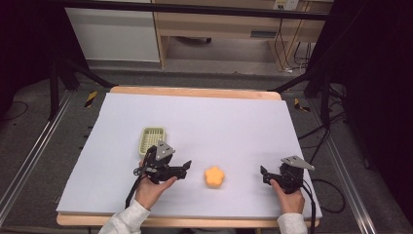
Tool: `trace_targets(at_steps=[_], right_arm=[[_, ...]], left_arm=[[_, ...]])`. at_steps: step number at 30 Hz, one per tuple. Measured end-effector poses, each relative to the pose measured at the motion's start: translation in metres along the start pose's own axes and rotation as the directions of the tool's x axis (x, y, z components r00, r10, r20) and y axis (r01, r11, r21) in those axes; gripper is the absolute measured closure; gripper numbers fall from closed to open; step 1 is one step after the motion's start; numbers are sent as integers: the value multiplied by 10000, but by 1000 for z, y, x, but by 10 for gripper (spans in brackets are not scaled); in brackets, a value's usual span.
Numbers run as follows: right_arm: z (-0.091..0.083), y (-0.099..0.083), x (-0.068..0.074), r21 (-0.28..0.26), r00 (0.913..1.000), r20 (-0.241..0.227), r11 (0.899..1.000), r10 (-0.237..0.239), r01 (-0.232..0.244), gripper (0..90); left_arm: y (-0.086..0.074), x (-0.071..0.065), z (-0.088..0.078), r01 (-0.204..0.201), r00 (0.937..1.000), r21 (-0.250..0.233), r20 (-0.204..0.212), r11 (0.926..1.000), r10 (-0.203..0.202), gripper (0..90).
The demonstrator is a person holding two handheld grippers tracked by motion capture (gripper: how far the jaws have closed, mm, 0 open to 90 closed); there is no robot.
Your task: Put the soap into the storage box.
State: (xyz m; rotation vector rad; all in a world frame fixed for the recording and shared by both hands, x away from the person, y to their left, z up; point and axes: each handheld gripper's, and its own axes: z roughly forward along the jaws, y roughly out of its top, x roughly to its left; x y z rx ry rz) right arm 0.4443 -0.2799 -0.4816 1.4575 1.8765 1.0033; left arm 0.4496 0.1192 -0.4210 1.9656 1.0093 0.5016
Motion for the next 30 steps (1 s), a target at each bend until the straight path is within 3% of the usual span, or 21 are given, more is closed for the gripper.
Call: trace_targets(at_steps=[30], right_arm=[[1,0,1,7,10000,-47,10000,81,-81,61]], left_arm=[[9,-27,21,-588,9967,519,593,9969,557,184]])
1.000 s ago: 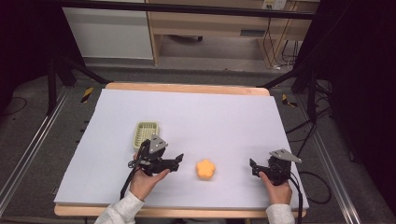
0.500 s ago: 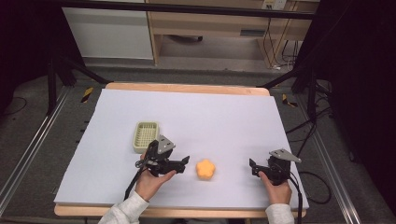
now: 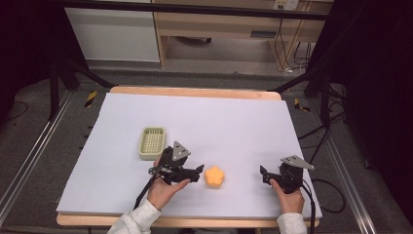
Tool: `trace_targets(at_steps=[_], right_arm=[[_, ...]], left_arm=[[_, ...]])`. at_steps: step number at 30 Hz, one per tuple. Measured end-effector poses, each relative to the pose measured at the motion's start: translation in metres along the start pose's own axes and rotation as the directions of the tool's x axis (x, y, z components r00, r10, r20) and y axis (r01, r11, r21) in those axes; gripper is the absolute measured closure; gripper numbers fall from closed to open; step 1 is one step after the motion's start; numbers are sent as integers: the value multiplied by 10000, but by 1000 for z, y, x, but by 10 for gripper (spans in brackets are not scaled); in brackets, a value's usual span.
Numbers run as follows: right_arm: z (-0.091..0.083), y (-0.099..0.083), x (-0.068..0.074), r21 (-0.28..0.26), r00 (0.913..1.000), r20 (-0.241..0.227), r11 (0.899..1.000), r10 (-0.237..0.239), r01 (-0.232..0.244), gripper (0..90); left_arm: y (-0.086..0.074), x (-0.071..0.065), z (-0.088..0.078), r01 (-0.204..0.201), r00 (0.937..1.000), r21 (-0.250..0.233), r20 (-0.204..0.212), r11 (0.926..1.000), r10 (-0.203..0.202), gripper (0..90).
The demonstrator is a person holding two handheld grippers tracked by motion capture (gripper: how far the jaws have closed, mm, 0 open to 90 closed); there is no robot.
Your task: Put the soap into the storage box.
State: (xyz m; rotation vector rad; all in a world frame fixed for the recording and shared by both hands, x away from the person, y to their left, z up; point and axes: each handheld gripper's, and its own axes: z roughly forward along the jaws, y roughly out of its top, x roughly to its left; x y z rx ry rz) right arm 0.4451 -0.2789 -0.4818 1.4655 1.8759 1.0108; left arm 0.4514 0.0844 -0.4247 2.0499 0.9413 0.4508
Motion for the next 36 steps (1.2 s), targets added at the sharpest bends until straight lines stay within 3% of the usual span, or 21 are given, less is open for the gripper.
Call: trace_targets(at_steps=[12,36], right_arm=[[0,0,0,1,10000,-10,10000,-3,3,61],[0,0,0,-8,10000,-45,10000,68,-68,61]], left_arm=[[4,-16,10,-283,9993,221,233,9994,278,175],[7,-32,27,-326,9983,601,498,9977,296,146]])
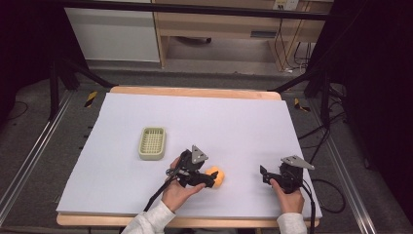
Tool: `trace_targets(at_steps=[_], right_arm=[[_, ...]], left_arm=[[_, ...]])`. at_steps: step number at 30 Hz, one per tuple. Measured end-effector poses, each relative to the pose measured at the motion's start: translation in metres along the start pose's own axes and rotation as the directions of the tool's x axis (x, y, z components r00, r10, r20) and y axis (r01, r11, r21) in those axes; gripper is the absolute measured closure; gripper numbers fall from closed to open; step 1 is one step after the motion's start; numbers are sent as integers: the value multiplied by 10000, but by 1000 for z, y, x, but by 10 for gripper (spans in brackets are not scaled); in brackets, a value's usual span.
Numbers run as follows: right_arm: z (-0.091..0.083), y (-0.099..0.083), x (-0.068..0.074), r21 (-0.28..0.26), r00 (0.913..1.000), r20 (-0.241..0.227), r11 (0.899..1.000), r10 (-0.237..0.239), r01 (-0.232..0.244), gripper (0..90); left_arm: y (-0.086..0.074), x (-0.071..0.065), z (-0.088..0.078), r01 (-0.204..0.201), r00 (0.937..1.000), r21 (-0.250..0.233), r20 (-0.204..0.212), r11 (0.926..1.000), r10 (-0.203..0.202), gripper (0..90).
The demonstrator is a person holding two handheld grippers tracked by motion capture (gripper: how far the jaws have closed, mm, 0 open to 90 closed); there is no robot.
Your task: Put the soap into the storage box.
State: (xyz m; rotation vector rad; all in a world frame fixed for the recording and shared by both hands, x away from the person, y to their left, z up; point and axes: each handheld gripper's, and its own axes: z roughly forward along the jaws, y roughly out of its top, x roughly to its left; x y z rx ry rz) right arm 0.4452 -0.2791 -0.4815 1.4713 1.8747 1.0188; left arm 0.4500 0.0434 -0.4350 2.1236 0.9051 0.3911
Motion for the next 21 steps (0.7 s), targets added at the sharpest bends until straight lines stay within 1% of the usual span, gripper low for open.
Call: trace_targets(at_steps=[11,12,14,18,21], right_arm=[[0,0,0,26,10000,-26,10000,19,-19,60],[0,0,0,32,10000,-29,10000,18,-18,60],[0,0,0,34,10000,-29,10000,13,-13,60],[0,0,0,31,10000,-41,10000,-13,13,60],[0,0,0,40,10000,-50,10000,-16,17,60]], left_arm=[[-1,-7,9,-144,9999,344,90,9993,141,115],[-1,-7,10,-208,9997,417,112,9989,204,113],[-1,-8,12,-173,9998,461,131,9988,167,110],[-2,-11,16,-301,9995,674,117,9973,294,105],[-2,-14,19,-327,9994,786,162,9964,315,100]])
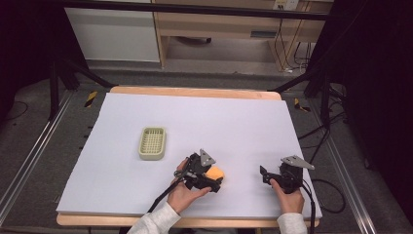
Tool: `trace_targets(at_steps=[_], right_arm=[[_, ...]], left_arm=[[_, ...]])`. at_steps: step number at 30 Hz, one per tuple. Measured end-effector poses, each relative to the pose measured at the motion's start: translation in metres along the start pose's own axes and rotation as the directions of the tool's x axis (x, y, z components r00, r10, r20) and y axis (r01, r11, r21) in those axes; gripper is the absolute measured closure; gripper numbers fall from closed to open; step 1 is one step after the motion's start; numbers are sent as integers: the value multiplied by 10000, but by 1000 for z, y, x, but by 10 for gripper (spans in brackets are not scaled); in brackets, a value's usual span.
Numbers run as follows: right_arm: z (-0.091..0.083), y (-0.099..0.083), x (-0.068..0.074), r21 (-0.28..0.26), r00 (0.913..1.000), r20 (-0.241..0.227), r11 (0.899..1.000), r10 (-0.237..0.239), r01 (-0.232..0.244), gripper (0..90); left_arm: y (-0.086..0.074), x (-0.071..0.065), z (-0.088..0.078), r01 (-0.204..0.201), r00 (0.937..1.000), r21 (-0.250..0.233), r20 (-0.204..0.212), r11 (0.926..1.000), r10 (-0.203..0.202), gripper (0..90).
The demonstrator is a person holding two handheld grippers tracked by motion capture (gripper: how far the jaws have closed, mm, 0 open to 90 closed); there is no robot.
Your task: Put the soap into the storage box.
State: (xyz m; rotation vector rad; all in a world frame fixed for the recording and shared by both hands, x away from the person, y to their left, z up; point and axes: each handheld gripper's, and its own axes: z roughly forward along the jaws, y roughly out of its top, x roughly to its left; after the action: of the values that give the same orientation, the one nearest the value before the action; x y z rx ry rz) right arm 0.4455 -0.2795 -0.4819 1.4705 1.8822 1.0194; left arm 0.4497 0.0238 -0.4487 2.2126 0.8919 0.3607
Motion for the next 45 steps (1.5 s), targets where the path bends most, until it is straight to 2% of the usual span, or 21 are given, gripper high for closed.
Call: trace_targets(at_steps=[4,15,20,26,29,37,45], right_arm=[[0,0,0,31,10000,-5,10000,-7,7,60],[1,0,0,79,10000,-2,10000,-35,35,60],[1,0,0,137,10000,-34,9999,16,-15,60],[1,0,0,138,10000,-21,9999,15,-15,60],[1,0,0,147,10000,-27,9999,11,-11,60],[1,-1,0,169,10000,-14,9999,-16,16,60],[1,-1,0,165,10000,3,9999,-16,16,60]], left_arm=[[0,-2,3,-87,9999,82,-82,9999,88,93],[-1,-6,12,-162,9999,442,64,9989,159,98],[0,-7,16,-45,10000,486,55,9988,43,108],[-2,-8,20,-134,9999,690,46,9975,131,110],[-3,-8,22,-14,10000,712,50,9975,11,117],[-3,-7,26,-59,10000,988,82,9951,51,138],[-3,-7,30,12,10000,1062,54,9943,-18,155]])
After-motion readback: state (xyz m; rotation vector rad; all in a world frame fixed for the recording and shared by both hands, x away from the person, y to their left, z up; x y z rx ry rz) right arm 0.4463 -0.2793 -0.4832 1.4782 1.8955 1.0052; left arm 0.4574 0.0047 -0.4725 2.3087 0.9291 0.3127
